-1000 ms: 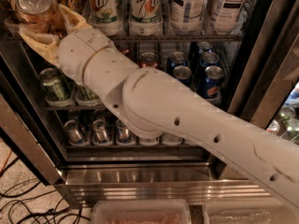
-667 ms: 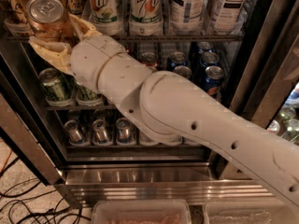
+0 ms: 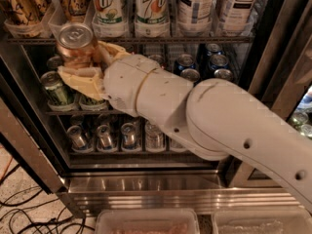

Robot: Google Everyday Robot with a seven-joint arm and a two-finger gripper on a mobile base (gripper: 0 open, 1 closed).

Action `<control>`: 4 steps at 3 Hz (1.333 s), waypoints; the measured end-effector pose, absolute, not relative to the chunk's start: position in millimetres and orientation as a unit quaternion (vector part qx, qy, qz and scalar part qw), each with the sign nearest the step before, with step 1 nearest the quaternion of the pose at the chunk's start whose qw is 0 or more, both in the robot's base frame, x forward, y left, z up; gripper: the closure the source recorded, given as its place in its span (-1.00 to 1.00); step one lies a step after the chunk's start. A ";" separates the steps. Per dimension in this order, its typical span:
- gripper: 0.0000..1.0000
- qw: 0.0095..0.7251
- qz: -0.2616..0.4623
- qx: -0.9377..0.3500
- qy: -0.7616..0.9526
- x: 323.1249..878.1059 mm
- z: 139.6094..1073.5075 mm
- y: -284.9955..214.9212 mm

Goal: Pick orange can from top shelf of fridge

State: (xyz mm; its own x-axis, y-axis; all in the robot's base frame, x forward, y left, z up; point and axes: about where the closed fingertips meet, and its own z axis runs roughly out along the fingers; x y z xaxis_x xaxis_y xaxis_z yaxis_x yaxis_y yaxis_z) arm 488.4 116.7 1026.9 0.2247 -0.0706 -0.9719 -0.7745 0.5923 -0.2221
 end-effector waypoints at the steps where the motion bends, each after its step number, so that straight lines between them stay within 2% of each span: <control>1: 1.00 0.655 0.248 -0.390 0.598 469.6 1010.8 100.7; 3: 1.00 0.595 0.222 -0.398 0.662 449.5 977.8 71.4; 4: 1.00 0.594 0.222 -0.398 0.663 449.0 977.4 71.1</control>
Offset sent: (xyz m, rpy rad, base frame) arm -0.0465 -0.0559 -0.0536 -0.2404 0.2086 -0.0486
